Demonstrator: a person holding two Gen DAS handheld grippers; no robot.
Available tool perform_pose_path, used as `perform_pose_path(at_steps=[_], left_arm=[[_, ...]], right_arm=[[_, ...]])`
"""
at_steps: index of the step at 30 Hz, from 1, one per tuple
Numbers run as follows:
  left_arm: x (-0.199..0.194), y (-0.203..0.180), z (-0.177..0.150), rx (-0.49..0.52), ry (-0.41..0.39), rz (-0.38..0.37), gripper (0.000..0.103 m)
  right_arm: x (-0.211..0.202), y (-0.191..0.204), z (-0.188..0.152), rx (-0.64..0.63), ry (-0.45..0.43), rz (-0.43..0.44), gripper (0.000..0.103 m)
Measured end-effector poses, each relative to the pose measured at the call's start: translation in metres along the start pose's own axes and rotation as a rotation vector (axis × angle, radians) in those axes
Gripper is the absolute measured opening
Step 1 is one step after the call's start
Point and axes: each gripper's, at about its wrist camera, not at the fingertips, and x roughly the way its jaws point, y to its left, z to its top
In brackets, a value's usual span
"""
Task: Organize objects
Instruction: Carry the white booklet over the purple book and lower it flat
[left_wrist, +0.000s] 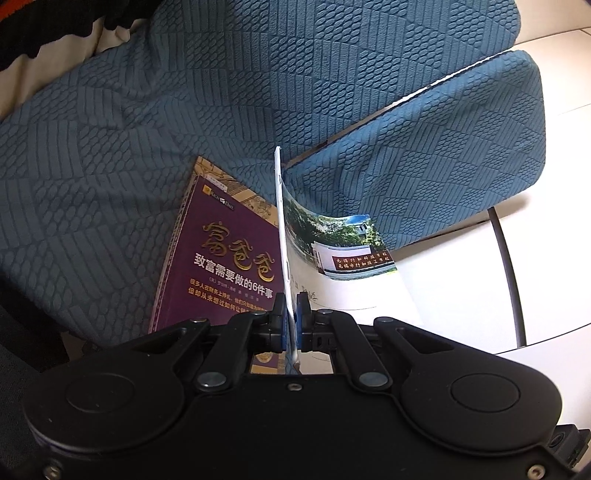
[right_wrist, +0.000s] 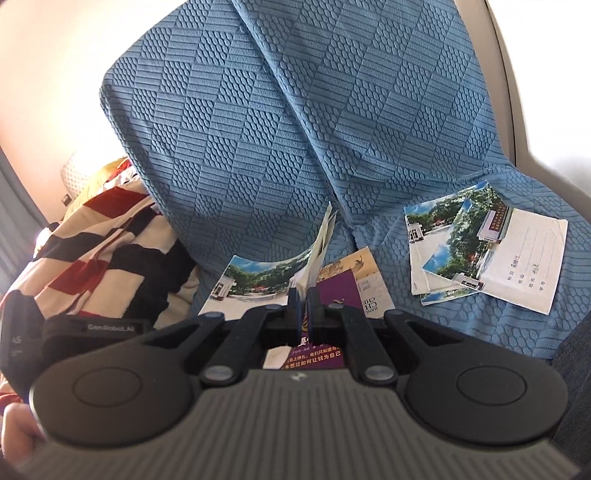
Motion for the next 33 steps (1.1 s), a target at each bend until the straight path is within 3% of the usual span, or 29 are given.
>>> perform_pose_path(at_steps=[7, 16, 26, 33], left_arm=[[0.011, 0.023, 0.002, -0.06, 0.022, 0.001, 0.003], [0.026, 0.04, 0.0, -0.076, 0.044, 0.056, 0.004], [0.036, 0.059, -0.004, -0.121, 0.072, 0.116, 0.004], [0.034, 0.062, -0.002, -0.131, 0.06, 0.129, 0.004]], right_arm=[[0.017, -0.002, -0.007, 0.0, 0.052, -0.016, 0.005], [0.039, -0.01, -0.019, 0.005, 0.11, -0.044, 0.006], [0.063, -0.036, -0.044, 0.134, 0.239, -0.06, 0.008], [0.067, -0.036, -0.047, 0.159, 0.275, -0.059, 0.008]])
